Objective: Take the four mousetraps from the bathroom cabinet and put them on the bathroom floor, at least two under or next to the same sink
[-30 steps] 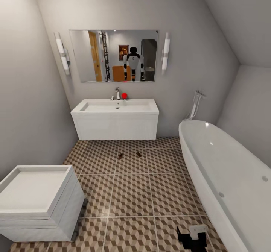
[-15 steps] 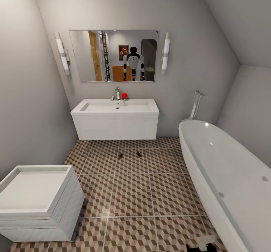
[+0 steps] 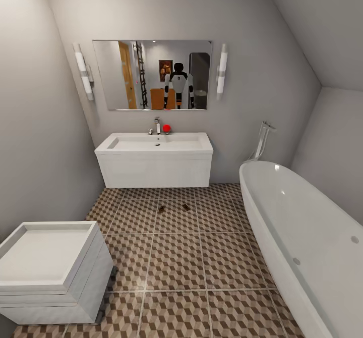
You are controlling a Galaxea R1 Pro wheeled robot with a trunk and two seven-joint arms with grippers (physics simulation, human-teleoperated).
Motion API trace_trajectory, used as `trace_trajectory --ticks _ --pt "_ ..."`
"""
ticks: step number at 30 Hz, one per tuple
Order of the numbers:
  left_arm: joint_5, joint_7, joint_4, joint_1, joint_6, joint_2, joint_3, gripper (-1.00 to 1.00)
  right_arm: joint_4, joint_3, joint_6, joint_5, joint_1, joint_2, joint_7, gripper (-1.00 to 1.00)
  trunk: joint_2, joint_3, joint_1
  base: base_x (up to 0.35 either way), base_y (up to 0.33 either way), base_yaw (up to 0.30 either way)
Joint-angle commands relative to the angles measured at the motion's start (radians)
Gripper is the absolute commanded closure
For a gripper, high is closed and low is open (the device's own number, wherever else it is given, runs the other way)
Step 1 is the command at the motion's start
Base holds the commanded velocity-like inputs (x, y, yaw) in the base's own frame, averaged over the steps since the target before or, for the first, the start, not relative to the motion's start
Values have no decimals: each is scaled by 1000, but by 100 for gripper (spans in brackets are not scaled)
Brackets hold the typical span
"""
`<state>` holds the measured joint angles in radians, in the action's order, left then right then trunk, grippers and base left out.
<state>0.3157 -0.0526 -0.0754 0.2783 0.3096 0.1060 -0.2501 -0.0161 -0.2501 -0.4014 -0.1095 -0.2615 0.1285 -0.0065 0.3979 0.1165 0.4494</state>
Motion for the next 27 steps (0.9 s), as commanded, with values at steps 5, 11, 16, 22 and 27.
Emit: trace_trajectory --ticks 5,11,16,22,27 --pt "5 0 -3 1 4 -10 -8 -100 1 -9 -3 -10 47 24 142 -100 2 2 1 0 0 0" --pt "5 1 -3 1 3 -16 -8 -100 1 -9 0 -10 69 29 209 -100 2 2 1 0 0 0" --pt "5 -4 -2 1 3 -18 -8 -100 -3 -9 0 -10 74 24 225 -100 2 2 1 0 0 0" --pt "5 -6 -1 1 3 -27 -6 -100 -6 -7 -1 -10 74 21 226 -100 2 2 1 0 0 0" --pt "5 -7 -1 1 3 -30 -6 -100 -7 -6 -2 -10 74 20 226 -100 2 2 1 0 0 0"
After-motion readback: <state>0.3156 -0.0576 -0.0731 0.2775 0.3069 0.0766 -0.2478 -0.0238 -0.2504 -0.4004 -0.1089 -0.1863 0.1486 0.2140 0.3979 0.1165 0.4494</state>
